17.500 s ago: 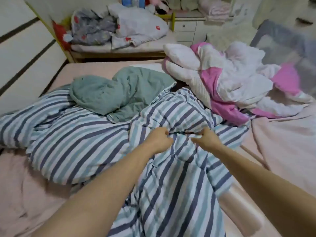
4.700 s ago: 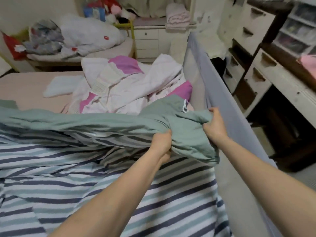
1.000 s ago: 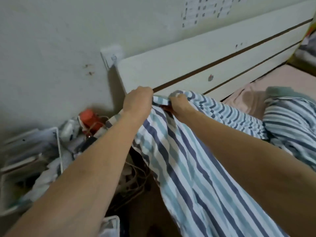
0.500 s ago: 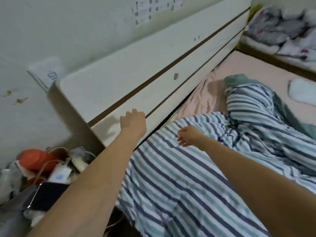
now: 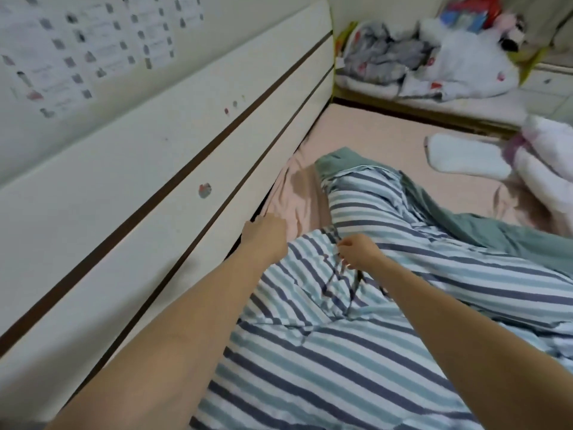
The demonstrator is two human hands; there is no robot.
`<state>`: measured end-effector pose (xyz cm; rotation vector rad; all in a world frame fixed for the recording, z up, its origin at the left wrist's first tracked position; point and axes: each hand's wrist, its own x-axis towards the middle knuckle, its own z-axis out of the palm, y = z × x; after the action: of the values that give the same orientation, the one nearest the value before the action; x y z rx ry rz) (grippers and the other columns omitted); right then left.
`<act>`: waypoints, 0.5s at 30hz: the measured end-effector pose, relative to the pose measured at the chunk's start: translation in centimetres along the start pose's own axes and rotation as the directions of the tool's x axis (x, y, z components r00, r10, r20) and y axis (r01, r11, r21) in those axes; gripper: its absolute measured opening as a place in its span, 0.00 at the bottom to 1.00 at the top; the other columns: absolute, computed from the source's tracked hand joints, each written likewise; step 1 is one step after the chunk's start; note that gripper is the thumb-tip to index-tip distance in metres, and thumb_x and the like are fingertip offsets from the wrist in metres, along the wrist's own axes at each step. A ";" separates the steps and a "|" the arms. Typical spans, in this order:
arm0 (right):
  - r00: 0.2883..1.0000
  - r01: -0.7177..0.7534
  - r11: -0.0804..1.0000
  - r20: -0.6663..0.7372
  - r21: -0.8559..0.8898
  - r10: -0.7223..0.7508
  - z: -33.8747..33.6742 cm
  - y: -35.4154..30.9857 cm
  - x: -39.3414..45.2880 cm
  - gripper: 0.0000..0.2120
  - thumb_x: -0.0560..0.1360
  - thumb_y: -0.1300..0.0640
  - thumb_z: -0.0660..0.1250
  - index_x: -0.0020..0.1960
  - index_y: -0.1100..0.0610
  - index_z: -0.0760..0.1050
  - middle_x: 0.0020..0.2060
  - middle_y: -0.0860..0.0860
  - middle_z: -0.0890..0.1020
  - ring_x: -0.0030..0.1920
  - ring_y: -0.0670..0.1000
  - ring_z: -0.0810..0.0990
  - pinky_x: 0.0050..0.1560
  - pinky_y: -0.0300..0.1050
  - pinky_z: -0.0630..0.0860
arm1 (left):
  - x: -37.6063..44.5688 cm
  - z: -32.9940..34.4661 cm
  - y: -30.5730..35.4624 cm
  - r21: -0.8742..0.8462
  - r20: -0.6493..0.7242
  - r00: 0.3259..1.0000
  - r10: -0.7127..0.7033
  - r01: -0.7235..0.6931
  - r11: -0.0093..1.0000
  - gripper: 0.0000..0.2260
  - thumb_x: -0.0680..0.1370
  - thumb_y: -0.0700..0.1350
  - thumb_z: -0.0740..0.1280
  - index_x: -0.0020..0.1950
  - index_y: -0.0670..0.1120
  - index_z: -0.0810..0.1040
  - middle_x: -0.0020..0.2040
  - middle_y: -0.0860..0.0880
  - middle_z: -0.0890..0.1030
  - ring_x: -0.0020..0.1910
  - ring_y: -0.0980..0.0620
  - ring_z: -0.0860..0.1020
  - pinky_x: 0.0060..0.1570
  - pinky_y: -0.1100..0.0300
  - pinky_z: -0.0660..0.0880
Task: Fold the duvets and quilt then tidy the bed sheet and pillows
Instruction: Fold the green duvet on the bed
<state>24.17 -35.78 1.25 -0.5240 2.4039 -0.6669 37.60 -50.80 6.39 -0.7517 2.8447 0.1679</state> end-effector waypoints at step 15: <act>0.918 0.193 0.324 0.054 -0.926 -0.393 4.3 5.4 24.2 0.31 0.80 0.52 0.57 0.78 0.56 0.46 0.77 0.58 0.45 0.77 0.59 0.40 0.75 0.55 0.38 | 23.2 21.3 2.4 -0.311 0.308 0.951 0.021 0.080 0.947 0.33 0.72 0.67 0.62 0.72 0.53 0.65 0.69 0.48 0.71 0.62 0.45 0.73 0.62 0.44 0.70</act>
<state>7.49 -45.04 -15.18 -1.4483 2.6961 0.7076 20.02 -56.40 -19.23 -0.7497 2.5328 0.6939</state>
